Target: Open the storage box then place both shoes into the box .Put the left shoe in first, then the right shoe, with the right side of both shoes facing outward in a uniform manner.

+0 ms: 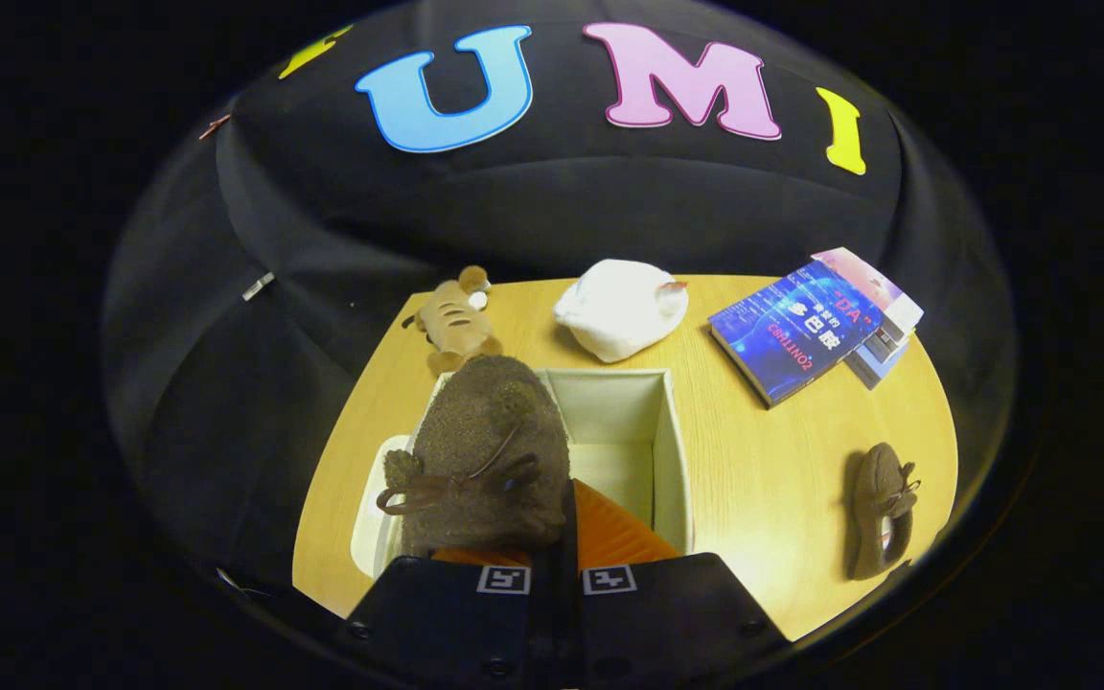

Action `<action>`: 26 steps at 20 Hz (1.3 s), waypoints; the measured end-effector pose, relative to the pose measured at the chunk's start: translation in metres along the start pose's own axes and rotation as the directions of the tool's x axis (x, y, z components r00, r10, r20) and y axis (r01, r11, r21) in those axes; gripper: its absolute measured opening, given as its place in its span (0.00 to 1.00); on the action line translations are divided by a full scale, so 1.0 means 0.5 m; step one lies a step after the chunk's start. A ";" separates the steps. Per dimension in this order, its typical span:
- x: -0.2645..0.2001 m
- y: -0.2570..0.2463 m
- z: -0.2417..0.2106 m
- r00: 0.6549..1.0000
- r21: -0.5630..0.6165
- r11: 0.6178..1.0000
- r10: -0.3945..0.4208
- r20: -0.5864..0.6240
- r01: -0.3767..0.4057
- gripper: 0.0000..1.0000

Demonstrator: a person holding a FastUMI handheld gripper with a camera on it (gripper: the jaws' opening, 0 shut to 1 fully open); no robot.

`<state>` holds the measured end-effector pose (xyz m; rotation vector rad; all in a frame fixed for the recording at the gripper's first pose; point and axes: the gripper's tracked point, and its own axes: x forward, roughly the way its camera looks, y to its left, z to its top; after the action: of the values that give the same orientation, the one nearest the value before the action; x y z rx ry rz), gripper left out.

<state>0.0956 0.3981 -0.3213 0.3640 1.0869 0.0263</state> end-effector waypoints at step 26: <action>0.103 0.055 -0.120 0.989 0.035 0.999 -0.007 -0.148 0.013 0.65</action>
<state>0.0719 0.4507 -0.3822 0.3937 1.2372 0.0251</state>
